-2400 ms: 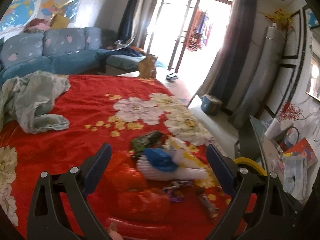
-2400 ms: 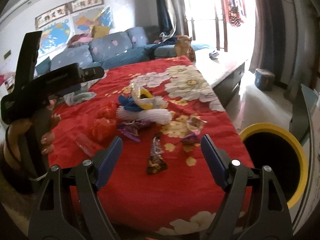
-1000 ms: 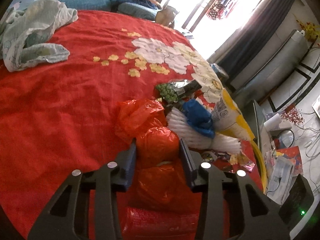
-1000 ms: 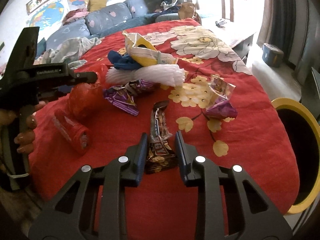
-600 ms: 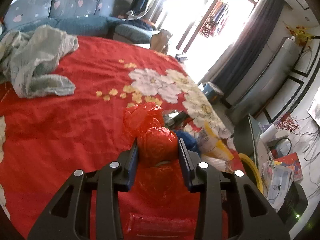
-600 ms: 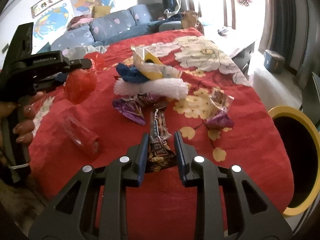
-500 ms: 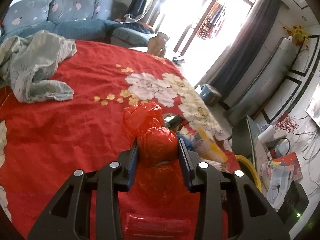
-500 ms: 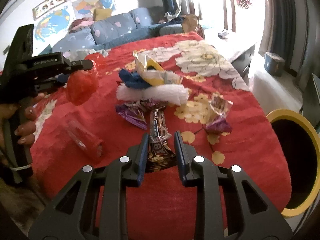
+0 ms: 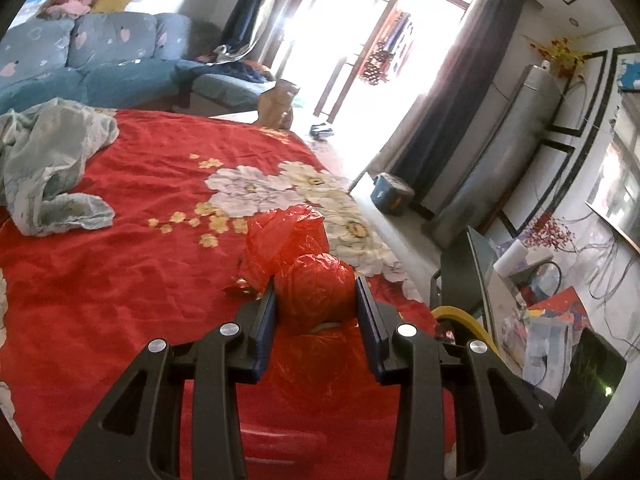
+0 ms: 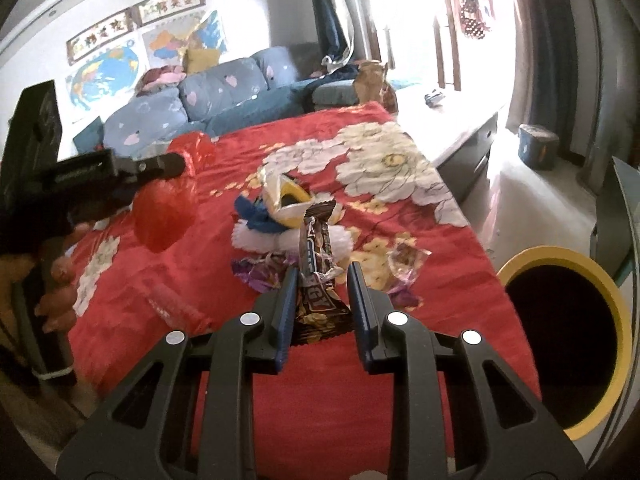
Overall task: Collect trash
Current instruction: 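Carry the wrapper and red bag in both grippers over the yellow-rimmed bin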
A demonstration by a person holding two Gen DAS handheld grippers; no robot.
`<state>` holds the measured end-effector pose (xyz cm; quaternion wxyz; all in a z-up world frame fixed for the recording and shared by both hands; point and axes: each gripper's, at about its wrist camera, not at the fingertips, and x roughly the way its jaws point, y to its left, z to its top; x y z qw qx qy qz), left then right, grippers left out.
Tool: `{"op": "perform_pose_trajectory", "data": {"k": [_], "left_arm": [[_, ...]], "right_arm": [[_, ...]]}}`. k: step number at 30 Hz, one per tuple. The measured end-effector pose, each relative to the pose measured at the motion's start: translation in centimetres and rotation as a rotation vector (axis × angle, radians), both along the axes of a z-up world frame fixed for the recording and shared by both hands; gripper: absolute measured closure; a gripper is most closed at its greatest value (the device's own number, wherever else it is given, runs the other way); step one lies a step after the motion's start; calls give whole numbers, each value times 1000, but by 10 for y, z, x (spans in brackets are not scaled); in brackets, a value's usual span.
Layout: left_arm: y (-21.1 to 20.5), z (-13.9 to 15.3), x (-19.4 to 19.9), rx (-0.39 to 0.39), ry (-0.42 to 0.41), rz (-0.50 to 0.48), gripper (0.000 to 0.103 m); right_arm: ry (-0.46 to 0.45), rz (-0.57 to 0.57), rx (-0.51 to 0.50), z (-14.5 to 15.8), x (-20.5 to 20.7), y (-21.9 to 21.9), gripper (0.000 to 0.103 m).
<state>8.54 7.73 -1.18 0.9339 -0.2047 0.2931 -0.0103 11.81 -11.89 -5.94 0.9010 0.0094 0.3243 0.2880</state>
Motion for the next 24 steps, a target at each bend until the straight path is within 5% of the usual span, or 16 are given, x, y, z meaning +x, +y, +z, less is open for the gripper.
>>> {"op": "perform_pose_trajectory", "data": {"k": [24], "left_arm": [[-63,8,7,89,-21,-136,68]], "right_arm": [[-24,-132,57,13,19,-54,84]]}}
